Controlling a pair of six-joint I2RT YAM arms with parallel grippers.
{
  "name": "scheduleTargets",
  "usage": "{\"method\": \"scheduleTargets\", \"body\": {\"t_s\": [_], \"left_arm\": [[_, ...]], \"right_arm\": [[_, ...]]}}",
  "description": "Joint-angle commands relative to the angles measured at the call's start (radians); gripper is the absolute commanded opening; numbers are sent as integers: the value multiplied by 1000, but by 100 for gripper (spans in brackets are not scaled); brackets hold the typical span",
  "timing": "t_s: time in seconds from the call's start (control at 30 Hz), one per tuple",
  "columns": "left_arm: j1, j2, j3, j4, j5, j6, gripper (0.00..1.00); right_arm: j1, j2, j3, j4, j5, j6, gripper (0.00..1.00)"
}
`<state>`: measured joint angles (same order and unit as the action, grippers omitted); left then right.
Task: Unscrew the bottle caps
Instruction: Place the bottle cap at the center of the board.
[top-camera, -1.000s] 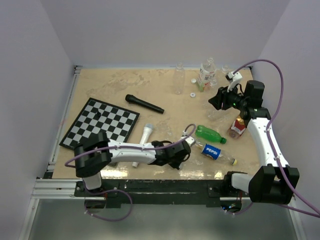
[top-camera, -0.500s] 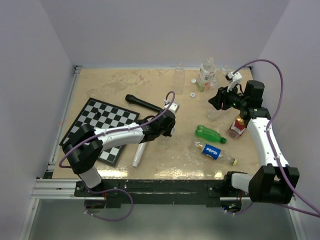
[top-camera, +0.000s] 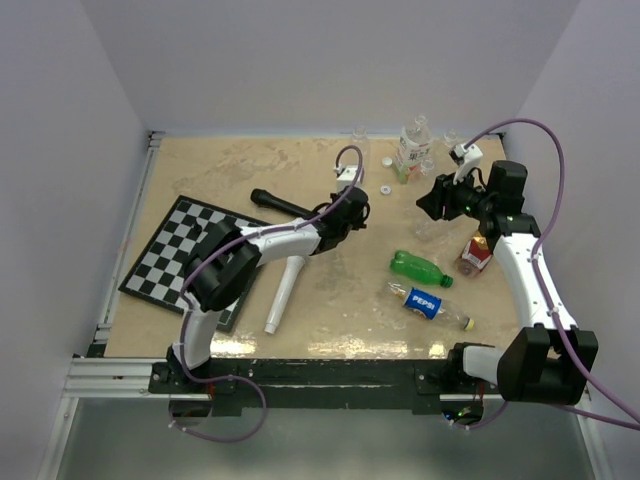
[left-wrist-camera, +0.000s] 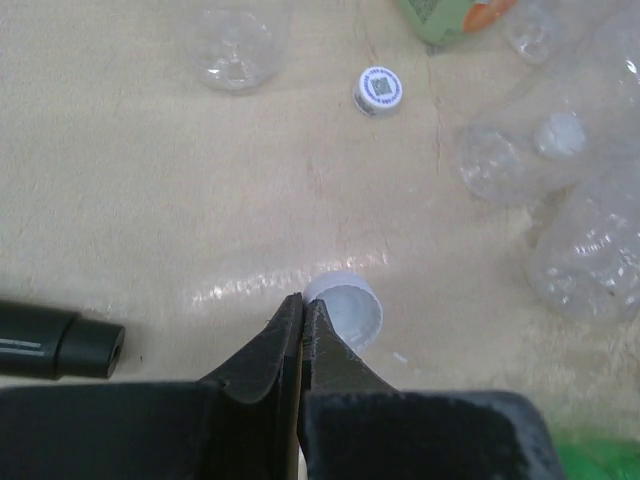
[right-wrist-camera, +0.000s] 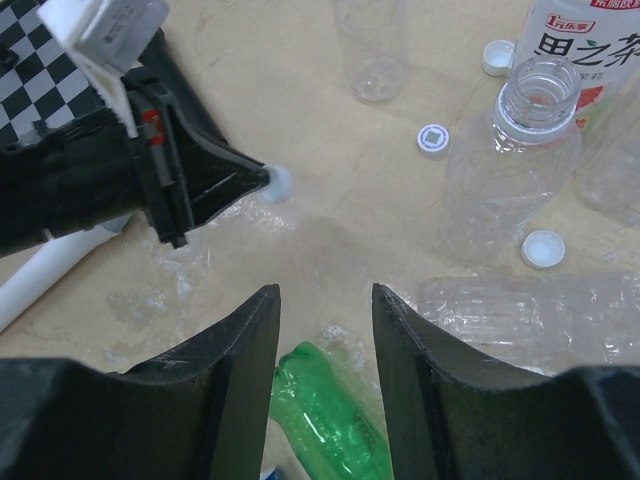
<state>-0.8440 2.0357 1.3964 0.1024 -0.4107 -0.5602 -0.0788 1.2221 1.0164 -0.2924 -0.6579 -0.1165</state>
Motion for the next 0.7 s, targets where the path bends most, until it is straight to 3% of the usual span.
{"method": "scheduleTargets", "body": {"t_s": [0.0, 0.23, 0.33, 0.43, 0.67], "left_arm": [[32, 101, 119, 43, -60, -90, 0], [78, 227, 216, 72, -25, -188, 2], [100, 270, 272, 43, 6, -213, 23], [114, 271, 274, 42, 38, -225, 35], [115, 89, 110, 123, 157, -117, 41]], "right_arm": [[1, -4, 7, 4, -25, -12, 46], [1, -7, 5, 4, -34, -12, 46], [2, -9, 2, 4, -40, -12, 46], [1, -10, 1, 2, -43, -15, 46], [1, -15, 16, -51, -94, -110, 45]]}}
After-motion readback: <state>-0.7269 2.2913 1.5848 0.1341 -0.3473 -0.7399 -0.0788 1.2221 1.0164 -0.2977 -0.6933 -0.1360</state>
